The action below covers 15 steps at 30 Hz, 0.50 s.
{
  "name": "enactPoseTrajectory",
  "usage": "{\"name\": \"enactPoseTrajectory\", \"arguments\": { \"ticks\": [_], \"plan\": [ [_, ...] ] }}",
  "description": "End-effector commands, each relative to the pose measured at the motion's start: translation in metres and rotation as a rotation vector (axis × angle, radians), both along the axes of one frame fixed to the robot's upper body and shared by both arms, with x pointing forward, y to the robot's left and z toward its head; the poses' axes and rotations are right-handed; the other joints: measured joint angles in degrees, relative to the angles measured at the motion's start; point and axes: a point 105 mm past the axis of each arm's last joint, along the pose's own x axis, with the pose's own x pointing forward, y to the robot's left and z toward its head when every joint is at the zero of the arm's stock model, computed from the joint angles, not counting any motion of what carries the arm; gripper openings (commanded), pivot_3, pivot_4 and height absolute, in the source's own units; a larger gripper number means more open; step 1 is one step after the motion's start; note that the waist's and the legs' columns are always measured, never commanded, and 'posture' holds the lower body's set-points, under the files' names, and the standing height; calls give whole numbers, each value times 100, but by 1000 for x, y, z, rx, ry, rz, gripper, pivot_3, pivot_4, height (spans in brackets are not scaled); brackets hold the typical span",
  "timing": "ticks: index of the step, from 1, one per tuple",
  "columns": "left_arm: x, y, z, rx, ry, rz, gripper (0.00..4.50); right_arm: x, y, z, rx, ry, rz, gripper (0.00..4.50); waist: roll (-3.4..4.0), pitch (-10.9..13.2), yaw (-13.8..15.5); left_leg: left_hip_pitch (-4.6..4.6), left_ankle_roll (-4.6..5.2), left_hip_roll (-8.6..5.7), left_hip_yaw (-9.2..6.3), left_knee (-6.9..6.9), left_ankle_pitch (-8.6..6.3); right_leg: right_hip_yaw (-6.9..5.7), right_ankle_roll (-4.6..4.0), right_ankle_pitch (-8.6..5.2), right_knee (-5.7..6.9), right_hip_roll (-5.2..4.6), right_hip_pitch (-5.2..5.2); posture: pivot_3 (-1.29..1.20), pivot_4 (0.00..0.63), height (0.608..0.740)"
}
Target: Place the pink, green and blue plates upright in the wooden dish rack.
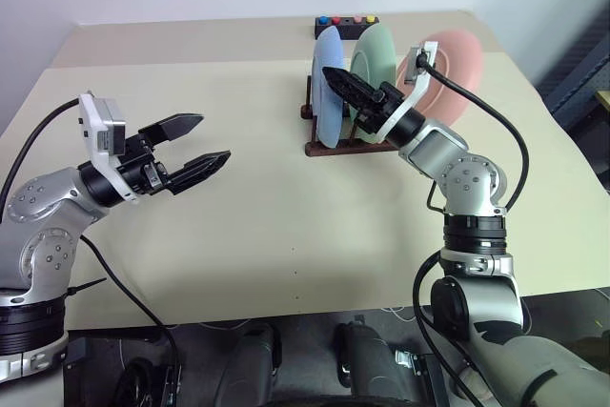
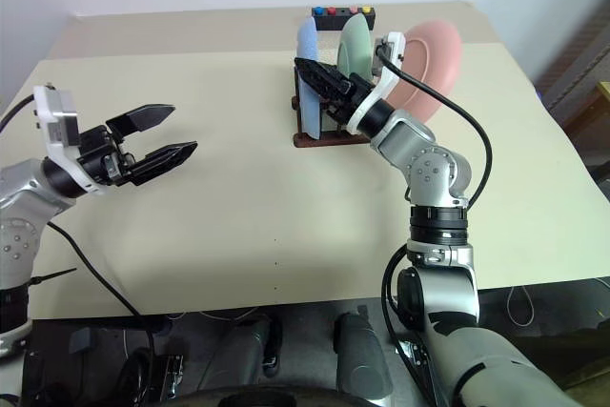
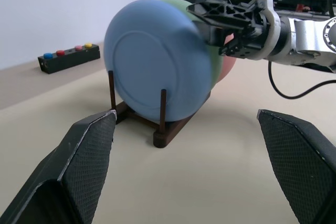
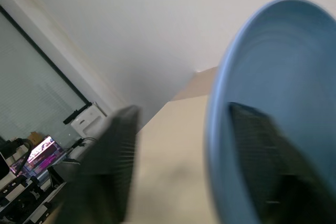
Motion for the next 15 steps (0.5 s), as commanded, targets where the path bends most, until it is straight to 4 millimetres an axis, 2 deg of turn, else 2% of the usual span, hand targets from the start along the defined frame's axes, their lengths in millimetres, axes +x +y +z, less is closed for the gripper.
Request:
{"name": "enactPoseTrajectory", "arguments": {
  "ticks": [1, 10, 15],
  "plan": [
    [-4, -2, 9, 5, -41, -11, 4451, -5, -1, 19, 28, -64, 7, 4384, 0, 0, 0, 0, 0, 0, 0, 0, 0, 0, 0, 0, 0, 0, 0, 0, 150, 740],
    [-3, -2, 9, 2, -42, -16, 4451, -15, 0, 43, 58, -141, 35, 4453, 0, 0, 0, 0, 0, 0, 0, 0, 0, 0, 0, 0, 0, 0, 0, 0, 150, 740],
    [-2, -3, 10, 0, -46, -17, 4451, -21, -8, 62, 76, -203, 37, 4453, 0, 0, -1, 0, 0, 0, 0, 0, 0, 0, 0, 0, 0, 0, 0, 0, 150, 740]
  ]
}}
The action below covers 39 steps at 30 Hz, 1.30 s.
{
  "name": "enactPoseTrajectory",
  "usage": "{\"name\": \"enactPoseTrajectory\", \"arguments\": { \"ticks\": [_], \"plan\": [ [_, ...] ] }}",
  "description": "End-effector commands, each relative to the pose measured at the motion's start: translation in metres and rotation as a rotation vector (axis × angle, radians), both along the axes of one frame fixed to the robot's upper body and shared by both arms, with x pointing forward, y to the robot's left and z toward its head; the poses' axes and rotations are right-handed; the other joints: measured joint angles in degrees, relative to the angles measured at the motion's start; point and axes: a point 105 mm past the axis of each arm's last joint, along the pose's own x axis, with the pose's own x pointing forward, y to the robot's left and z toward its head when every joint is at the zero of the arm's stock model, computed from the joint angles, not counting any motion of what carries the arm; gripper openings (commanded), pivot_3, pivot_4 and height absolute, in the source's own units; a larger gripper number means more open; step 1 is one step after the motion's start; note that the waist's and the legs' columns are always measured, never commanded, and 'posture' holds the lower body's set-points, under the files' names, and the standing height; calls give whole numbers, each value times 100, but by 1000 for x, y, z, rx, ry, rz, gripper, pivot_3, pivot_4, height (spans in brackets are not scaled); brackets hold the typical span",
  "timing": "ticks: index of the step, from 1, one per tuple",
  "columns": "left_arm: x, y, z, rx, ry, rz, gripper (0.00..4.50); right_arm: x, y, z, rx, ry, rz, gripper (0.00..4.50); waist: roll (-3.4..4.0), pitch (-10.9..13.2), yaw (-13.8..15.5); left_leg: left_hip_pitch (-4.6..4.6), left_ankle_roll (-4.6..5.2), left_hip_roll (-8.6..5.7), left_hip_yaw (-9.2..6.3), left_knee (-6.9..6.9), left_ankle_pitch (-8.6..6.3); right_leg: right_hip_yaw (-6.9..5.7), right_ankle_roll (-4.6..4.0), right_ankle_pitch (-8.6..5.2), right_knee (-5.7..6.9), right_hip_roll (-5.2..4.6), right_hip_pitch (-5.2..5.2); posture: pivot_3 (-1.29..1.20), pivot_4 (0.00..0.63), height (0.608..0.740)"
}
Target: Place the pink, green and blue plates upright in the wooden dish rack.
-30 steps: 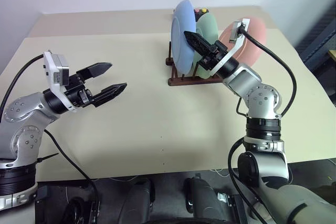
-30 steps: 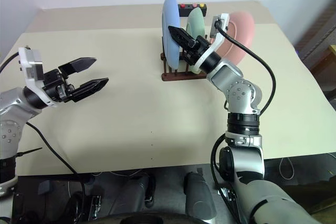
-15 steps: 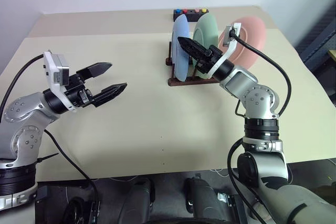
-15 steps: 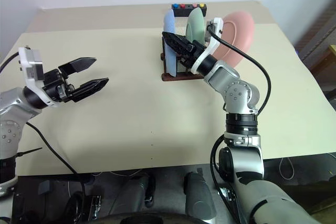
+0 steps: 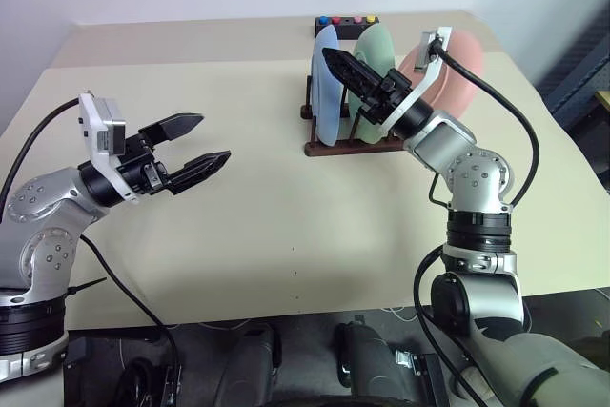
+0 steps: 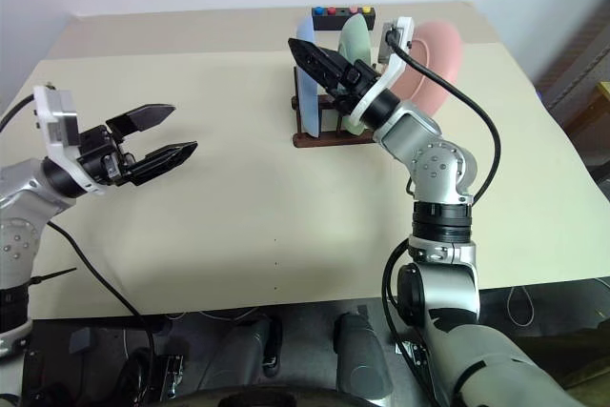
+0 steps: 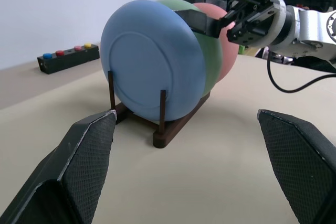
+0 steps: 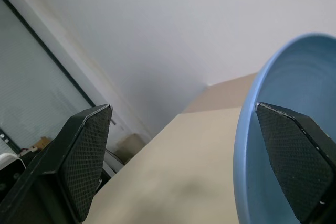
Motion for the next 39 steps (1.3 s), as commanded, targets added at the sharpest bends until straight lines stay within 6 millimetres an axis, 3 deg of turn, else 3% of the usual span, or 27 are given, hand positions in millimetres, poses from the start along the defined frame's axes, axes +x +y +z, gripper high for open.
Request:
{"name": "enactPoseTrajectory", "arguments": {
  "ticks": [1, 10, 19, 21, 22, 23, 27, 29, 36, 39],
  "plan": [
    [-2, -2, 9, -7, -35, -17, 4451, -16, -7, 43, 40, -153, 18, 4453, 0, 0, 2, 0, 0, 0, 0, 0, 0, 0, 0, 0, 0, 0, 0, 0, 150, 740],
    [-6, -5, 4, -14, 14, -71, 4451, -35, -47, 89, 12, -386, -78, 4453, 0, 0, 16, 0, 0, 0, 0, 1, 0, 0, 0, 0, -2, 0, 3, 0, 150, 740],
    [-18, -18, -7, -5, 142, -221, 4451, -12, -124, 70, -254, -414, -449, 4453, -2, -1, 15, 0, 1, 2, 4, 1, 0, 0, 0, 0, -5, 4, 5, 0, 150, 740],
    [-19, -20, -10, -1, 168, -242, 4451, -4, -154, 68, -213, -363, -563, 3920, -1, -1, 17, 0, 1, 2, 6, 2, 0, 1, 0, 0, -5, 3, 6, 0, 150, 740],
    [-19, -20, -10, 2, 168, -247, 4451, 4, -178, 64, -228, -326, -704, 3585, -1, 0, 8, 0, 1, 2, 6, 2, 0, 1, 0, 0, -5, 4, 6, 0, 150, 740],
    [-19, -21, -10, 2, 168, -248, 4451, 8, -194, 62, -241, -311, -797, 3089, -1, -1, 11, 1, 1, 2, 6, 2, 0, 2, 0, 0, -4, 4, 6, 0, 150, 740],
    [-15, -21, -9, 4, 155, -243, 4451, 13, -224, 57, -206, -280, -940, 1077, 0, 0, 13, 1, 1, 2, 8, 0, 0, 3, 0, 0, -6, 4, 6, 0, 150, 740],
    [-13, -21, -9, 7, 151, -242, 4451, 13, -223, 53, -234, -295, -943, 60, 0, 0, 2, 1, 1, 3, 8, 1, 0, 4, 0, 0, -5, 4, 6, 0, 150, 740],
    [-14, -20, -8, 17, 159, -249, 4451, 26, -211, 21, -471, -270, -978, 60, 1, 0, -4, 3, 1, 6, 10, 2, 0, 6, 0, 0, -3, 8, 6, 0, 150, 740],
    [-15, -20, -7, 21, 151, -248, 4451, 31, -226, 5, -501, -193, -1053, 60, 1, 0, 15, 2, 1, 6, 10, 3, 0, 7, 0, 0, -4, 7, 7, 0, 150, 740]
  ]
}}
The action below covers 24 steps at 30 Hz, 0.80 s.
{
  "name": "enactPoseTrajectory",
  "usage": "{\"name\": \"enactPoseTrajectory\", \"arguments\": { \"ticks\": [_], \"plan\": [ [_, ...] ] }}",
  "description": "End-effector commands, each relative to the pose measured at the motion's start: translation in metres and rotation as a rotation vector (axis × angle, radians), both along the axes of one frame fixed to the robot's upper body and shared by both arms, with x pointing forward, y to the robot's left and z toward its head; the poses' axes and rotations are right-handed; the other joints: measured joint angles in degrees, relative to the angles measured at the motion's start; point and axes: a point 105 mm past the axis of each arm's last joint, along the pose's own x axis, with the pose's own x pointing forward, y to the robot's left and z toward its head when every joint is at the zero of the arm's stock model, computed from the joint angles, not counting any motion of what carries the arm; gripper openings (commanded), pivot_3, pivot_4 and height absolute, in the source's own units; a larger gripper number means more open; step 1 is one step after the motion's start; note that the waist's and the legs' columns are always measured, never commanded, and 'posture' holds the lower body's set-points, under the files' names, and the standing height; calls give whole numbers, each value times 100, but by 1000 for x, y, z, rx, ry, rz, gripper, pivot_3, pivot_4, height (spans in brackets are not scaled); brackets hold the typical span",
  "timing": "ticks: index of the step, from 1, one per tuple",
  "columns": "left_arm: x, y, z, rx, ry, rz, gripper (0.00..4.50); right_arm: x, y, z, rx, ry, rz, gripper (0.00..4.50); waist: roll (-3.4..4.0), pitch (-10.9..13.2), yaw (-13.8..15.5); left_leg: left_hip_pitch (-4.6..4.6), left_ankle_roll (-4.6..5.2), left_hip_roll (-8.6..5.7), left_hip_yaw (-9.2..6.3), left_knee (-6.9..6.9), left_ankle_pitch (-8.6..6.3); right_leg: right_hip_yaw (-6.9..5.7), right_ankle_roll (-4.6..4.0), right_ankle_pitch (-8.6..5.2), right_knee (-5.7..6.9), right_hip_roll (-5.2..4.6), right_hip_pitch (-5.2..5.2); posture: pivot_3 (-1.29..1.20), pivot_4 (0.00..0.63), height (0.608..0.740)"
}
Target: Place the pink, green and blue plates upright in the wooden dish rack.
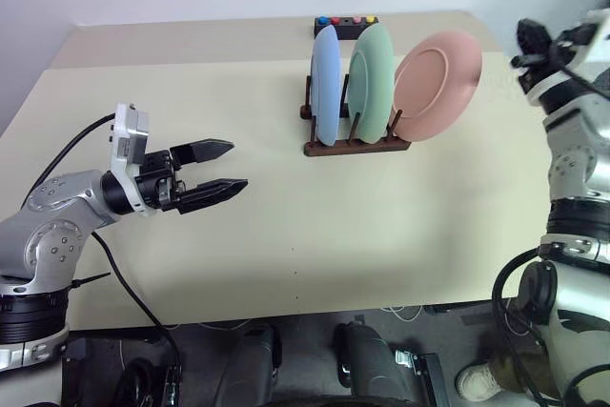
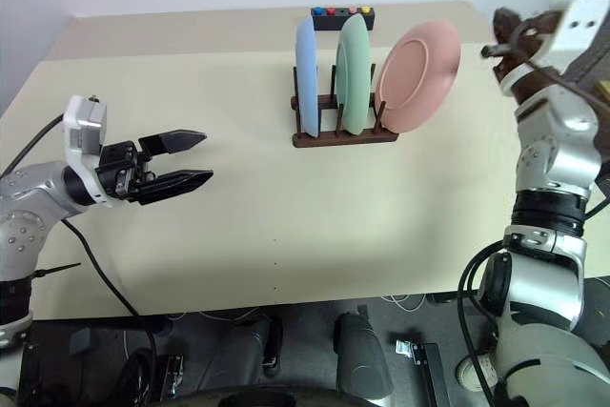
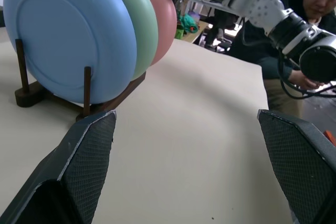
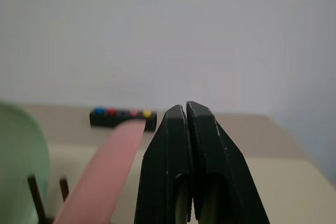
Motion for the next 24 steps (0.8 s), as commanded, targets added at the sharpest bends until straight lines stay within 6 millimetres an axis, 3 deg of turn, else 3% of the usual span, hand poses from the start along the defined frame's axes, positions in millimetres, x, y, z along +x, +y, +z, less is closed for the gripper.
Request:
{"name": "enactPoseTrajectory", "arguments": {
  "ticks": [1, 8, 15, 24],
  "plan": [
    [-3, 1, 9, 9, -41, -5, 4451, -2, -20, 0, -4, -4, -107, 60, 0, 0, 23, 0, 0, -1, 0, 0, 0, 0, 0, 0, 0, 0, 0, 0, 150, 740],
    [-3, 2, 8, 10, -40, 3, 4451, -1, -32, -7, 10, 17, -168, 60, 0, 0, 8, 0, -1, -1, -1, 0, 0, 0, 0, 0, -2, 0, 2, 0, 150, 740],
    [-1, 0, 8, 9, -46, 5, 4451, 1, 12, -10, -8, 46, 33, 60, 0, 0, -9, 1, 0, 2, -1, 1, 0, 1, 0, 0, 2, 3, 2, 0, 150, 740],
    [0, 1, 7, 6, -50, 14, 4451, -4, 39, 4, -35, 28, 142, 60, 0, 0, 16, 1, -1, 0, -1, 2, 0, 1, 0, 0, 0, 1, 3, 0, 150, 740]
  ]
}}
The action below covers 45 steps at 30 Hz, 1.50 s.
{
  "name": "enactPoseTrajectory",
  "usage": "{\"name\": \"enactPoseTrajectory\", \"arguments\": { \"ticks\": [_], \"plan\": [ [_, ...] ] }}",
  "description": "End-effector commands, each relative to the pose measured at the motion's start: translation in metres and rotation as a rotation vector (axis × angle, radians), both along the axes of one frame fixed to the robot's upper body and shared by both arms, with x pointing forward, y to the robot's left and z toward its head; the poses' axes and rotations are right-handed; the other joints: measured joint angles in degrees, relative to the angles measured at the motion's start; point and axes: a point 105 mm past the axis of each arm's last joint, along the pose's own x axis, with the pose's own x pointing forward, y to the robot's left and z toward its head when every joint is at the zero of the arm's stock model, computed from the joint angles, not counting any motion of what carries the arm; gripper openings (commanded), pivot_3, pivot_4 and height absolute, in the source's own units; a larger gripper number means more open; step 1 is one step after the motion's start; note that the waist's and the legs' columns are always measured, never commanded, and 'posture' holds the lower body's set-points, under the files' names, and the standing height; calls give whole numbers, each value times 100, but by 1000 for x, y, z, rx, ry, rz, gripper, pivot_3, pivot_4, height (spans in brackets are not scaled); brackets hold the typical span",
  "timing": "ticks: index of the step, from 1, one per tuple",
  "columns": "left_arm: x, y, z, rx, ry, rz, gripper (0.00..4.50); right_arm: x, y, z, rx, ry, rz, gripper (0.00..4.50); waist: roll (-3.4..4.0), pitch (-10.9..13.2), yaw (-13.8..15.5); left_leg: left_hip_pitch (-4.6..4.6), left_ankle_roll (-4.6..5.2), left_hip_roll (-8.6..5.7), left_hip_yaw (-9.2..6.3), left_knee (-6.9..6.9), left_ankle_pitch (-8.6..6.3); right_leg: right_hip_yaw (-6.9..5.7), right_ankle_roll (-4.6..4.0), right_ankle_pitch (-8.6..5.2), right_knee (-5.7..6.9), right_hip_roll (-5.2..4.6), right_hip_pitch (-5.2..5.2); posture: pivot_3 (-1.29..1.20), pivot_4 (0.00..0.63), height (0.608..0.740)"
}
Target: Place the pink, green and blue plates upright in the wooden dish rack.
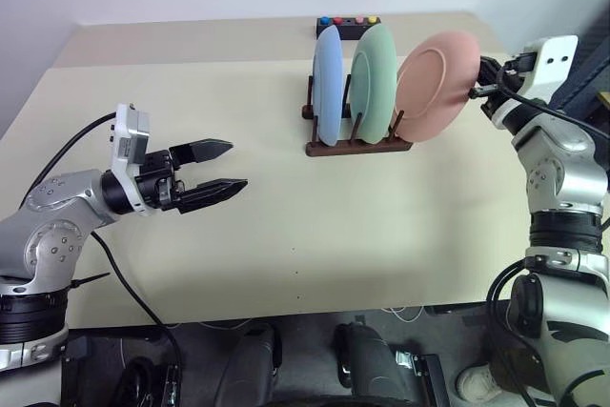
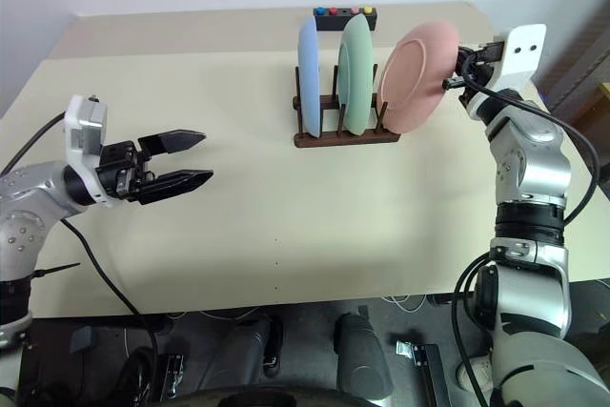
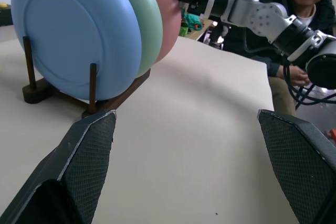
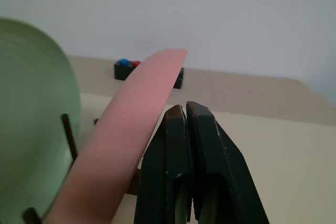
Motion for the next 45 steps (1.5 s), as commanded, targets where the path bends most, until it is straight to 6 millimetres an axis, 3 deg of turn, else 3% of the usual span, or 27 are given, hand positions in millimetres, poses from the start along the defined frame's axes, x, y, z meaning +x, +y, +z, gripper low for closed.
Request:
{"name": "enactPoseTrajectory", "arguments": {
  "ticks": [1, 5, 11, 25, 31, 35, 42, 45],
  "plan": [
    [-2, 1, 8, -5, -46, 1, 4451, -8, 10, 27, 12, -86, 56, 60, 0, 0, 0, 0, 0, 0, 0, 0, 0, 0, 0, 0, 0, 0, 0, 0, 150, 740],
    [-1, 1, 7, -4, -47, 6, 4451, -10, 20, 25, -9, -68, 113, 60, 0, 0, -1, 0, 0, 0, 0, 0, 0, 0, 0, 0, 0, 0, 0, 0, 150, 740],
    [1, 3, 8, -7, -52, 15, 4451, -10, 14, 31, -1, -88, 91, 60, 0, 0, -4, 0, 0, 0, 0, 0, 0, 0, 0, 0, 1, 1, 0, 0, 150, 740],
    [0, 4, 9, -7, -52, 18, 4451, -19, 53, 31, -44, -86, 274, 60, 0, 0, -3, 0, 0, 0, 0, 0, 0, 0, 0, 0, 2, 1, -1, 0, 150, 740],
    [0, 4, 9, -9, -52, 19, 4451, -14, 33, 41, -37, -122, 162, 60, 0, 0, -6, 0, 0, 0, -1, 0, 0, 0, 0, 0, 2, 1, -1, 0, 150, 740],
    [0, 4, 8, -6, -50, 21, 4451, -16, 27, 58, -10, -193, 131, 60, 0, 0, -7, 0, 0, 0, 0, 1, 0, 0, 0, 0, 2, 0, -1, 0, 150, 740],
    [0, 4, 8, -6, -49, 19, 4451, -24, 48, 78, -9, -260, 205, 60, 0, 0, -6, 0, 0, 0, -1, 1, 0, 0, 0, 0, 3, 1, -1, 0, 150, 740],
    [0, 4, 9, -4, -51, 20, 4451, -30, 68, 82, -5, -271, 282, 60, 0, 0, -15, 0, 0, 0, -1, 1, 0, 0, 0, 0, 3, 1, -1, 0, 150, 740]
  ]
}}
